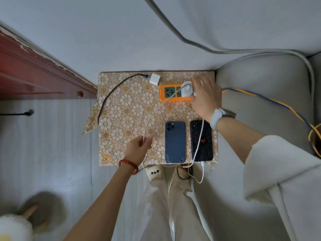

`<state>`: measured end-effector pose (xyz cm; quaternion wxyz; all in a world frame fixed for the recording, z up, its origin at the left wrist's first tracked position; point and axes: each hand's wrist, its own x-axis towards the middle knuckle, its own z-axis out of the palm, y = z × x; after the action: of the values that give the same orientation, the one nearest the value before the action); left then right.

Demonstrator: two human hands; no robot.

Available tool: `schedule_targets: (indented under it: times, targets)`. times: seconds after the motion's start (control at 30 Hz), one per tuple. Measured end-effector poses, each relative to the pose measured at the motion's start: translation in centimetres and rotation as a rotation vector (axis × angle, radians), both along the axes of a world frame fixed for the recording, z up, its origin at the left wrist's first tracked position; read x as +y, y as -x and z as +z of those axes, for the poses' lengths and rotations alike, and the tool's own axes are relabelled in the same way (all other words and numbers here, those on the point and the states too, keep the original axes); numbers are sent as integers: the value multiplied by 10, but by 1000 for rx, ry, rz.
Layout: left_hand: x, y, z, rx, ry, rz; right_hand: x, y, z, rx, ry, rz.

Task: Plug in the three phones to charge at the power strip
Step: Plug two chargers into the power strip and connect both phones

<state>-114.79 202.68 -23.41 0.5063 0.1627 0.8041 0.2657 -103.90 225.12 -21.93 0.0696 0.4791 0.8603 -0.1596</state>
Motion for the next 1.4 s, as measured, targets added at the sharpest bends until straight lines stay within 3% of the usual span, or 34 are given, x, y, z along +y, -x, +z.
schedule_targets:
  times: [0.13,0.2,0.27,0.4,0.53,0.67,0.73,0.87,1.07,1.13,1.2,1.3,1.33,1.4]
  targets:
    - [-50,-19,-9,-106,147,-152,-69,-32,14,348,-67,3]
    - [-56,-23,-3,-116,163,-164,-107,-52,20,432,17,-87]
    - [-52,-23,13,-244,129,-41,-145,-68,22,421,290,-194]
    - [-29,-16,48,-674,-82,392,-205,-80,23,224,901,-110]
    - [1,8,73,-811,-302,613,-222,-69,37,143,1190,-162]
    - [19,47,85,-763,-428,918,-221,-99,47,189,1077,-285]
    - [18,54,84,-657,-356,893,-209,-115,54,218,946,-333]
    - [-3,18,75,-409,-91,511,-179,-109,75,405,921,-397]
    - [-41,-77,85,-552,-176,-139,-152,-70,107,831,1040,-739]
    - [-44,-91,89,-516,-231,-249,-148,-64,109,874,1031,-766]
    - [-41,-92,96,-472,-270,-102,-150,-65,103,810,916,-778]
    - [-39,-77,100,-504,-328,305,-163,-84,85,439,582,-776]
    - [-39,-70,100,-527,-355,403,-169,-91,82,319,598,-795]
    - [-41,-60,98,-597,-382,553,-184,-96,79,196,921,-951]
